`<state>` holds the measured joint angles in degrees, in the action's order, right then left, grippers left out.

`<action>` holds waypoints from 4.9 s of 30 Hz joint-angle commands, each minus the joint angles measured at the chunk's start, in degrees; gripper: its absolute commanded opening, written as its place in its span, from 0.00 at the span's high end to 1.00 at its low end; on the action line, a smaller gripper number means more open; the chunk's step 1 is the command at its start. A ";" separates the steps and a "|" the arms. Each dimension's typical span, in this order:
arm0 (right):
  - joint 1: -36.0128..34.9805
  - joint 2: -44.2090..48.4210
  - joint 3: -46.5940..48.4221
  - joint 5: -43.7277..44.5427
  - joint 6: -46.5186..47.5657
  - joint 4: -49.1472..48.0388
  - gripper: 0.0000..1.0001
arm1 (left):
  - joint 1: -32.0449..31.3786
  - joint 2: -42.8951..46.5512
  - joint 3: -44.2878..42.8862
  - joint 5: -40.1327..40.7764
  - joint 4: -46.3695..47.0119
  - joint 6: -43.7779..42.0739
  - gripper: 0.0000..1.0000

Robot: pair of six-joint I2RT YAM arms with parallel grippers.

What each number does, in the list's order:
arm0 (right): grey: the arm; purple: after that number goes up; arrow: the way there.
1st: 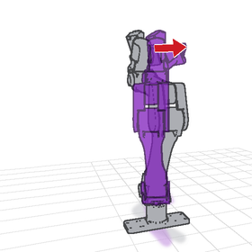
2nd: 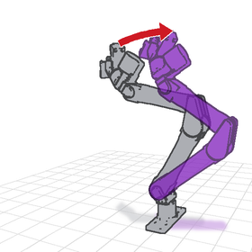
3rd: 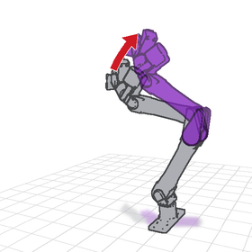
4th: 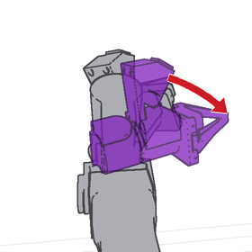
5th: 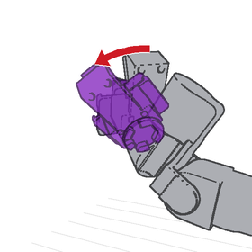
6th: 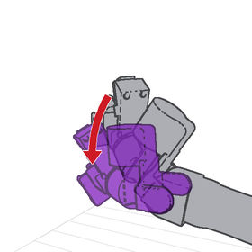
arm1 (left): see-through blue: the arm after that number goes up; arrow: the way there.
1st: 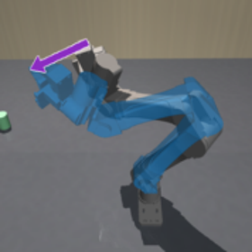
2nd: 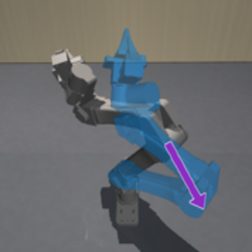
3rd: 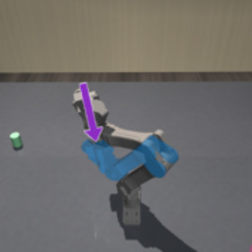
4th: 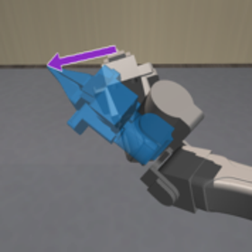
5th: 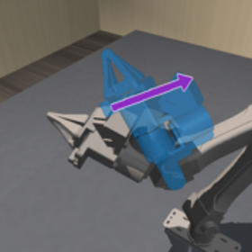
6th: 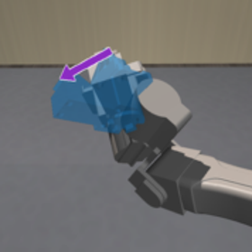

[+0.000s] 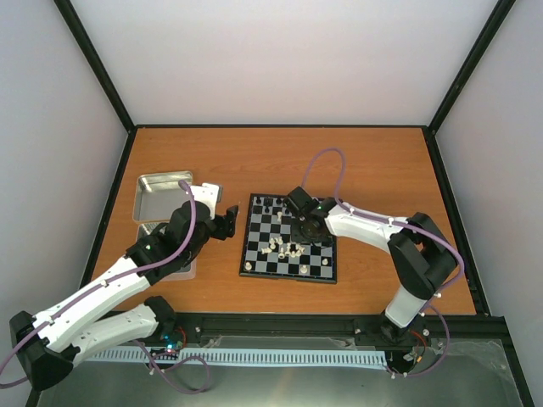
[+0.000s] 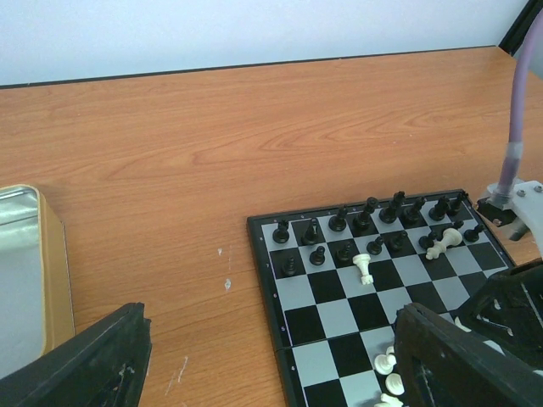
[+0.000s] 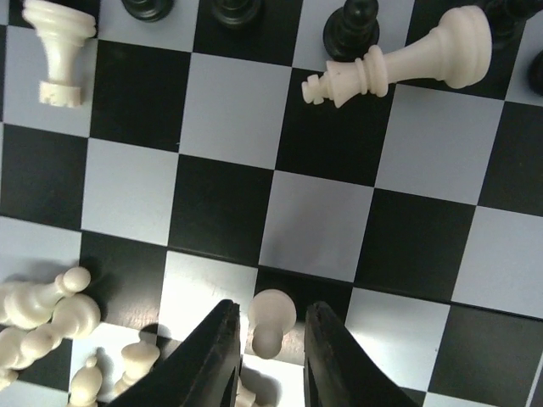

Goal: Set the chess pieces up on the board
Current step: Pick up the chess piece from the chessboard, then place the chess piece on the chessboard, then pick up the chess piece from the chessboard, then place the chess piece on the chessboard, then move the chess piece to the chessboard.

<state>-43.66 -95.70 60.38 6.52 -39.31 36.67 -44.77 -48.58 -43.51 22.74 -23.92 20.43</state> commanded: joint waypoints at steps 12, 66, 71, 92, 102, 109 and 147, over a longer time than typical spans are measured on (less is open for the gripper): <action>-0.29 2.10 -0.06 3.12 0.45 -1.26 0.97 | 0.35 -0.48 -0.26 -3.00 1.88 -0.94 0.18; -5.21 5.85 -0.58 -4.56 1.40 4.33 0.78 | 0.30 3.68 0.65 1.43 1.98 0.74 0.14; -5.72 4.27 -0.51 -4.30 0.99 4.12 0.84 | 0.31 4.13 0.86 1.55 2.12 0.96 0.14; -5.87 2.35 -1.28 -3.26 0.41 3.44 0.97 | 0.33 3.35 0.76 1.10 2.02 0.76 0.13; -5.91 7.78 -4.17 -3.96 -1.27 6.71 0.97 | 0.35 3.00 0.68 0.98 2.07 0.67 0.13; -5.89 8.12 -6.45 -4.61 -1.69 5.91 0.97 | 0.31 3.00 0.66 0.90 2.13 0.67 0.13; -6.78 3.93 1.75 -6.39 1.82 2.98 0.77 | 0.30 6.56 1.19 4.71 1.75 1.57 0.13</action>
<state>-49.69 -89.58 60.77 1.02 -38.33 41.45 -44.77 -42.81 -42.35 25.63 -23.11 21.10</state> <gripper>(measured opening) 0.231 0.870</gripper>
